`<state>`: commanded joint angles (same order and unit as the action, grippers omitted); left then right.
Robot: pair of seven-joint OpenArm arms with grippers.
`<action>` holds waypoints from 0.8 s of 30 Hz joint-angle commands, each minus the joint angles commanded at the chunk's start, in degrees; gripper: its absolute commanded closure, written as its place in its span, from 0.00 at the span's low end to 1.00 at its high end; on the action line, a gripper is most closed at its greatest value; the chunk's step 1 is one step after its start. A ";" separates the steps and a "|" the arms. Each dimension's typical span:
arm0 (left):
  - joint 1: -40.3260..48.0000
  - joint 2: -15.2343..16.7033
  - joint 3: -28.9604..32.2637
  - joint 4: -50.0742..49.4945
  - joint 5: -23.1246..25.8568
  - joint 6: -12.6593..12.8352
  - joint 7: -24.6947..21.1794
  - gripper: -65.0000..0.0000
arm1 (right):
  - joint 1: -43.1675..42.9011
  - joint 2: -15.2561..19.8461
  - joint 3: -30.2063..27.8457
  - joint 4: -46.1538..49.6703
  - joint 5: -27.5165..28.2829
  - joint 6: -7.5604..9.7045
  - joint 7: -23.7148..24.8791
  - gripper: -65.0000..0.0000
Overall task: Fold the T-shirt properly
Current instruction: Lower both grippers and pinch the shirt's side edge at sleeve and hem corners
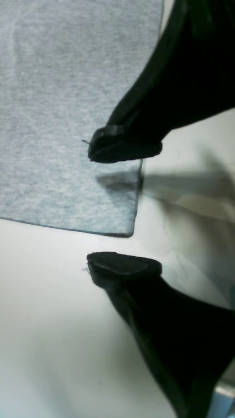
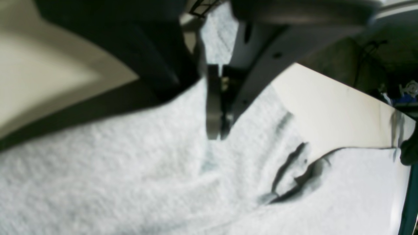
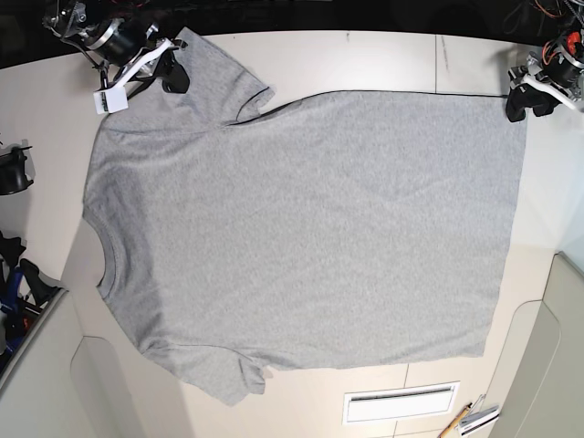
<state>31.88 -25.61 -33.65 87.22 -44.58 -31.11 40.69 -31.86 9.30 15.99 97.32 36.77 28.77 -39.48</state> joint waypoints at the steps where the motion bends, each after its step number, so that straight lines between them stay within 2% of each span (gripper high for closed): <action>1: 0.00 0.00 0.00 0.00 -0.04 0.00 0.39 0.28 | 0.11 0.02 0.00 0.00 -0.46 0.02 0.00 1.00; 4: 0.04 0.02 0.00 0.00 -3.06 -0.20 3.61 0.28 | 0.74 0.02 0.00 0.00 -0.98 0.15 0.00 1.00; 6: 0.04 0.04 0.00 0.00 -5.68 -2.21 4.90 0.28 | 1.05 0.02 0.00 0.00 -0.96 0.20 0.00 1.00; 7: 0.02 0.02 0.00 0.02 -6.32 -2.45 5.05 0.28 | 1.07 0.02 0.00 0.00 -0.87 0.20 0.00 1.00; 11: 0.04 0.02 0.13 0.02 -6.93 -2.73 6.05 0.28 | 1.05 0.02 0.00 0.00 -0.74 0.20 0.00 1.00; 14: 0.02 0.02 2.08 0.02 -7.06 -4.17 6.34 0.28 | 1.05 0.02 0.00 0.00 -0.74 0.20 0.00 1.00; 19: -0.63 0.02 7.65 0.02 -7.02 -4.13 7.58 0.28 | 1.05 0.02 0.00 0.00 -0.74 0.20 -0.02 1.00; 24: -0.61 0.02 8.90 0.02 -6.86 -4.31 7.56 0.28 | 1.03 0.02 0.00 0.00 -0.76 0.20 -0.02 1.00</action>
<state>31.27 -25.58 -24.75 87.24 -51.44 -35.42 48.25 -30.83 9.32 15.99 97.32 36.01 28.97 -39.51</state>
